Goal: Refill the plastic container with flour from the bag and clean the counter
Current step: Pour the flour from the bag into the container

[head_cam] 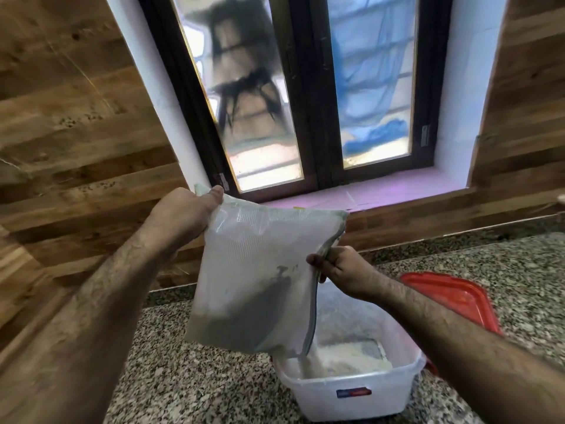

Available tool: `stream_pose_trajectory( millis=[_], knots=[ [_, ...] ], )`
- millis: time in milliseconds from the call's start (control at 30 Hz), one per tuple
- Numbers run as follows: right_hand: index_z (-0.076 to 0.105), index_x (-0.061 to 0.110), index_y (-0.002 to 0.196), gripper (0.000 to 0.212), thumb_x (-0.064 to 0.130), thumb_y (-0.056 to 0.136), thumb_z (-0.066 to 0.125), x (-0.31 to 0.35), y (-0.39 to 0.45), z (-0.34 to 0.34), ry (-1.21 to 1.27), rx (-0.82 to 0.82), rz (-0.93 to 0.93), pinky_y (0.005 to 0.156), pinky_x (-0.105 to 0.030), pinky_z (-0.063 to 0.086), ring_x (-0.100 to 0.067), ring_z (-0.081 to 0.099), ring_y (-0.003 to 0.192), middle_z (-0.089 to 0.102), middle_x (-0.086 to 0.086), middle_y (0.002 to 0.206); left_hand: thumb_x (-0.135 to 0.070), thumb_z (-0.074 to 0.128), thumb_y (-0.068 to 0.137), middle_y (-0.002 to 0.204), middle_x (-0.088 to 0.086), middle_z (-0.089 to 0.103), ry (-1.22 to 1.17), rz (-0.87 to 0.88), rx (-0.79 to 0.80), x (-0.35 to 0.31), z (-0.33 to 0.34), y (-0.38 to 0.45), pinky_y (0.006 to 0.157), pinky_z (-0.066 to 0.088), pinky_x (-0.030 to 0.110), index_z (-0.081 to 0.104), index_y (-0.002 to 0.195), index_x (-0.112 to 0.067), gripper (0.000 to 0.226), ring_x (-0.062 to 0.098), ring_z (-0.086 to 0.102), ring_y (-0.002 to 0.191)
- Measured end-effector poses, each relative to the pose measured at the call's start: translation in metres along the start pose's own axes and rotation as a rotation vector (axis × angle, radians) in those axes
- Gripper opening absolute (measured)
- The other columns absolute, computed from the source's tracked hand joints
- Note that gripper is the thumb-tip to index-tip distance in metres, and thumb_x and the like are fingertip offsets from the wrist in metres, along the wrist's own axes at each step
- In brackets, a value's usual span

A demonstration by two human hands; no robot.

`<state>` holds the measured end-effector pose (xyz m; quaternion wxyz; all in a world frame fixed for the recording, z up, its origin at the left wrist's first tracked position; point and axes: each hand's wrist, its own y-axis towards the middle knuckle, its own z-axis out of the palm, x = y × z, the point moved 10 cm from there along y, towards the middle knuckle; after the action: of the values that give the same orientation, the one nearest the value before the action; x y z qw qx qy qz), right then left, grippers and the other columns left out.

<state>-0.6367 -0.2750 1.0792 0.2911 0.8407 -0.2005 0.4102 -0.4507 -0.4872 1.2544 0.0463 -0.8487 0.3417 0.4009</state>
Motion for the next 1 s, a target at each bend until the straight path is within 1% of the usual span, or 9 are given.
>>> stream_pose_trajectory(
  millis=[100,233,400,500,633,733,867,933,1000],
  knots=[
    [0.076,0.024,0.073,0.048,0.061,0.100,0.061,-0.009,-0.004,0.000,-0.041,0.055,0.006,0.076,-0.038,0.061,-0.011,0.075,0.068,0.077,-0.001,0.071,-0.064,0.056,0.102,0.086,0.008,0.067,0.097,0.029,0.006,-0.014,0.008,-0.011,0.063,0.041,0.035,0.070,0.088,-0.005,0.062,0.022,0.062,0.077],
    [0.071,0.032,0.064,0.048,0.067,0.094,0.057,-0.019,-0.018,-0.004,-0.080,0.103,0.062,0.078,-0.033,0.060,-0.011,0.074,0.071,0.078,0.000,0.071,-0.069,0.051,0.102,0.094,0.009,0.071,0.257,0.070,0.004,-0.027,0.020,-0.019,0.076,0.051,0.041,0.074,0.096,-0.007,0.066,0.029,0.068,0.090],
    [0.075,0.020,0.105,0.055,0.064,0.105,0.042,-0.023,-0.039,-0.007,-0.275,0.380,0.222,0.079,-0.022,0.052,-0.008,0.067,0.081,0.068,0.014,0.089,-0.068,0.043,0.105,0.080,0.005,0.063,0.513,0.147,0.028,-0.044,0.041,-0.024,0.073,0.045,0.038,0.065,0.077,-0.013,0.065,0.025,0.061,0.077],
    [0.071,0.017,0.096,0.063,0.067,0.107,0.033,-0.031,-0.046,-0.022,-0.457,0.519,0.303,0.077,-0.027,0.047,-0.011,0.061,0.078,0.069,0.002,0.097,-0.068,0.040,0.106,0.075,0.003,0.057,0.614,0.183,0.032,-0.053,0.052,-0.027,0.076,0.046,0.039,0.059,0.072,-0.016,0.065,0.028,0.059,0.079],
    [0.072,0.014,0.087,0.064,0.070,0.102,0.045,-0.038,-0.052,-0.045,-0.538,0.586,0.428,0.072,-0.039,0.059,-0.019,0.064,0.071,0.076,-0.008,0.094,-0.064,0.038,0.108,0.075,0.001,0.057,0.680,0.240,0.032,-0.070,0.064,-0.035,0.068,0.039,0.035,0.058,0.072,-0.016,0.063,0.016,0.050,0.067],
    [0.065,0.018,0.070,0.056,0.062,0.103,0.054,-0.018,-0.049,-0.064,-0.636,0.545,0.367,0.074,-0.037,0.061,-0.020,0.068,0.069,0.073,-0.001,0.079,-0.061,0.036,0.110,0.075,0.002,0.059,0.743,0.295,0.040,-0.084,0.077,-0.043,0.061,0.035,0.034,0.054,0.070,-0.018,0.061,0.015,0.052,0.068],
    [0.072,0.017,0.082,0.048,0.062,0.096,0.064,0.021,-0.035,-0.093,-0.860,0.296,0.257,0.062,-0.029,0.046,-0.016,0.067,0.078,0.071,0.005,0.081,-0.060,0.035,0.110,0.074,-0.002,0.054,0.817,0.310,0.057,-0.092,0.097,-0.047,0.061,0.038,0.032,0.050,0.073,-0.018,0.059,0.015,0.055,0.072],
    [0.066,0.024,0.085,0.037,0.059,0.091,0.072,0.042,-0.033,-0.099,-0.779,0.140,0.204,0.061,-0.031,0.043,-0.012,0.062,0.081,0.068,0.007,0.086,-0.063,0.034,0.109,0.076,-0.003,0.054,0.852,0.328,0.060,-0.095,0.106,-0.048,0.068,0.044,0.034,0.054,0.081,-0.018,0.056,0.020,0.061,0.081],
    [0.062,0.025,0.092,0.031,0.051,0.089,0.080,0.054,-0.033,-0.093,-0.650,0.074,0.160,0.064,-0.027,0.043,-0.012,0.060,0.086,0.064,0.008,0.094,-0.062,0.034,0.109,0.075,-0.003,0.057,0.881,0.347,0.083,-0.098,0.117,-0.050,0.069,0.045,0.035,0.054,0.078,-0.018,0.058,0.018,0.061,0.077]
  ],
)
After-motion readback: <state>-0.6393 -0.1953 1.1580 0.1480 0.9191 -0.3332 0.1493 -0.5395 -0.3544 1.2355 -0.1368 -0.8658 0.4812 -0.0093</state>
